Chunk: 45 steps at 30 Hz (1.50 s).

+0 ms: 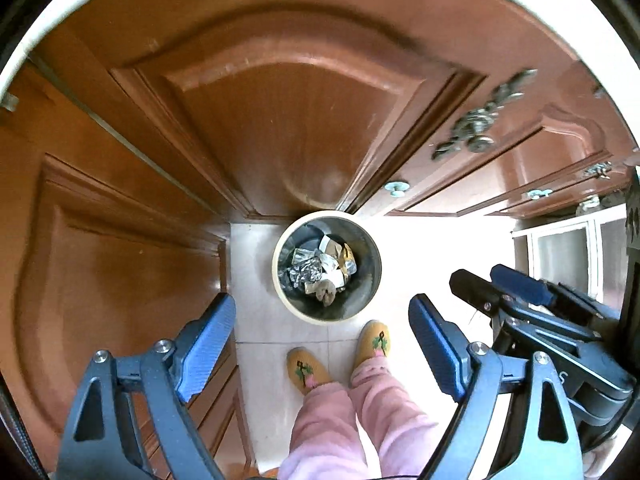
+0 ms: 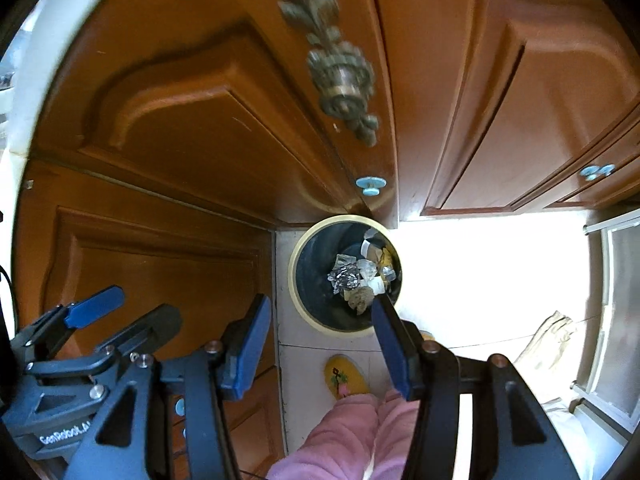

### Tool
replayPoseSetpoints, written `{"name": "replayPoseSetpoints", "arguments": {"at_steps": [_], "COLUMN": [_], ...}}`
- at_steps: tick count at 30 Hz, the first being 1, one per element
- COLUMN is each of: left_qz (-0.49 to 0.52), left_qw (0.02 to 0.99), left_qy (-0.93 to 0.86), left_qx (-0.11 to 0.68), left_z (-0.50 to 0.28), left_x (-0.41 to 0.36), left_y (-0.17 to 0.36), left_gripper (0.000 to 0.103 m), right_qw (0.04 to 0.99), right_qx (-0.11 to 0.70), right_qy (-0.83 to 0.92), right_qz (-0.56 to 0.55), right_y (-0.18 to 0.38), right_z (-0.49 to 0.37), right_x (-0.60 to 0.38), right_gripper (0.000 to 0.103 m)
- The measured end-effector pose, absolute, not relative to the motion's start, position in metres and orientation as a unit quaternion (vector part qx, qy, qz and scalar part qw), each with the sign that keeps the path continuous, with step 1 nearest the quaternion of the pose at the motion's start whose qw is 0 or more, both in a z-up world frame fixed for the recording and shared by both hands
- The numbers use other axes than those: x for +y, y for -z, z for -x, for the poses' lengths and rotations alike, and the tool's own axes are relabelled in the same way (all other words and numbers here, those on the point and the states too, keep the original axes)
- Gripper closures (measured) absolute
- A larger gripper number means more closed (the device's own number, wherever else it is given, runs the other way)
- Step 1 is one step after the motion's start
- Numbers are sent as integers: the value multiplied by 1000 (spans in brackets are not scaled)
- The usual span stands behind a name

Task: Collect trash
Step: 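Raise both open grippers back toward the remaining counter trash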

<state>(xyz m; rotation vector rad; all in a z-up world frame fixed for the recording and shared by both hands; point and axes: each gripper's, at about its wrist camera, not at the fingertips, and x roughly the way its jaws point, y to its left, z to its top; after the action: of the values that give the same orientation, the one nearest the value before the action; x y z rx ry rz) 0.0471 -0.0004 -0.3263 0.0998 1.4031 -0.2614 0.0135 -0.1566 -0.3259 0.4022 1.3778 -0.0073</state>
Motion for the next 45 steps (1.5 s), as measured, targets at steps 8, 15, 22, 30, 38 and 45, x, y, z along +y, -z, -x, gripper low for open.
{"name": "replayPoseSetpoints", "arguments": {"at_steps": [8,15,22,30,38,45], "left_qz": [-51,-72,-93,-101,-87,-72], "left_qw": [768,802,844,878,902,913], "left_qy": [148,170,186,203,194,167], "left_qx": [621,568,495,421,375,364], "left_z": [-30,-25,-24,-24,-44,-89], "left_x": [-2,0,-3,-12,-16,-26], "left_y": [249,175,95,25,-7,-14], "left_gripper": [16,16,16,16,16,16], "right_qw": [785,817,860,894,909,910], "right_qx": [602,561,494,430,400,397], "right_qy": [13,25,36,49,41,15], "right_qz": [-143,-131,-120,-117,-111,-120], "right_y": [254,179,113,51,14,13], "right_z": [-6,1,8,12,-1,-49], "right_x": [-151,-146,-148,-150,-156,-181], "right_gripper": [50,50,50,50,50,50]}}
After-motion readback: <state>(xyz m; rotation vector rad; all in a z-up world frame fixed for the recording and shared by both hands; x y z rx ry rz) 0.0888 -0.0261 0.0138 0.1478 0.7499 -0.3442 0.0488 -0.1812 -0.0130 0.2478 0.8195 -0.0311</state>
